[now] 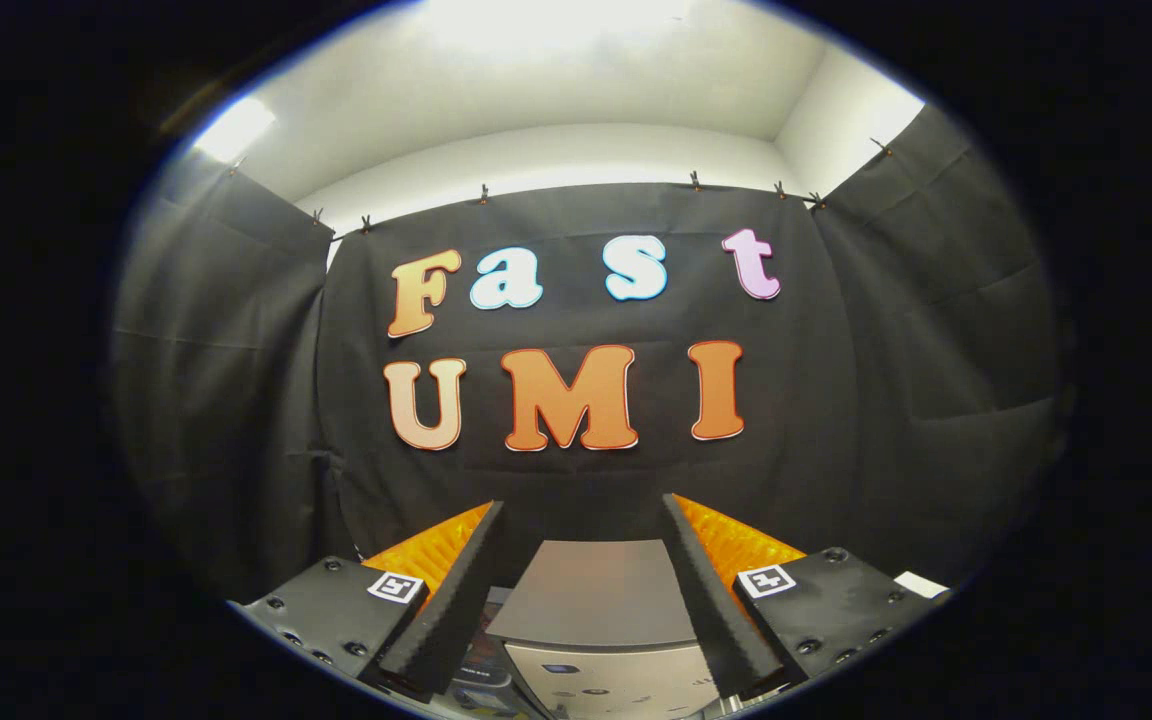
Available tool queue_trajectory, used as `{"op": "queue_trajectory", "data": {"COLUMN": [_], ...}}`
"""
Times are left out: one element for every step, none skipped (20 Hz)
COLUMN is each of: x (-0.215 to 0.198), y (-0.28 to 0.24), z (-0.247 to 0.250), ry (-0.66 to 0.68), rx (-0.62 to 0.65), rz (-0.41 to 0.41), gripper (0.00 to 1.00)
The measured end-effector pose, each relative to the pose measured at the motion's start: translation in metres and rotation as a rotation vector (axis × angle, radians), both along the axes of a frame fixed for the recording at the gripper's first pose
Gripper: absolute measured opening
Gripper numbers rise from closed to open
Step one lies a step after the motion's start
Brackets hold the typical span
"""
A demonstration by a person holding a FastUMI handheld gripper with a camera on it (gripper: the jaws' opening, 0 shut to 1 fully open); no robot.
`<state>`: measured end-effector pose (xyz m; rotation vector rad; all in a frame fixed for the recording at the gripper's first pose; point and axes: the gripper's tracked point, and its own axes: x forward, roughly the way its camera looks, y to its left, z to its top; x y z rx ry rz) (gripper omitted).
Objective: Put the clothes into the washing machine and then close the washing machine lid.
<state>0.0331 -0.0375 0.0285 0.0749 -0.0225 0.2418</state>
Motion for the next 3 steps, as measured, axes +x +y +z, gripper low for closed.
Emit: {"op": "queue_trajectory", "data": {"x": [-0.006, -0.015, -0.021], "y": [-0.012, -0.024, -0.034], "z": [0.001, 0.005, 0.008], "ry": [-0.002, -0.01, -0.017], "rx": [-0.005, -0.011, -0.018], "rz": [-0.012, -0.024, -0.043], "gripper": [0.99, 0.99, 0.99]}}
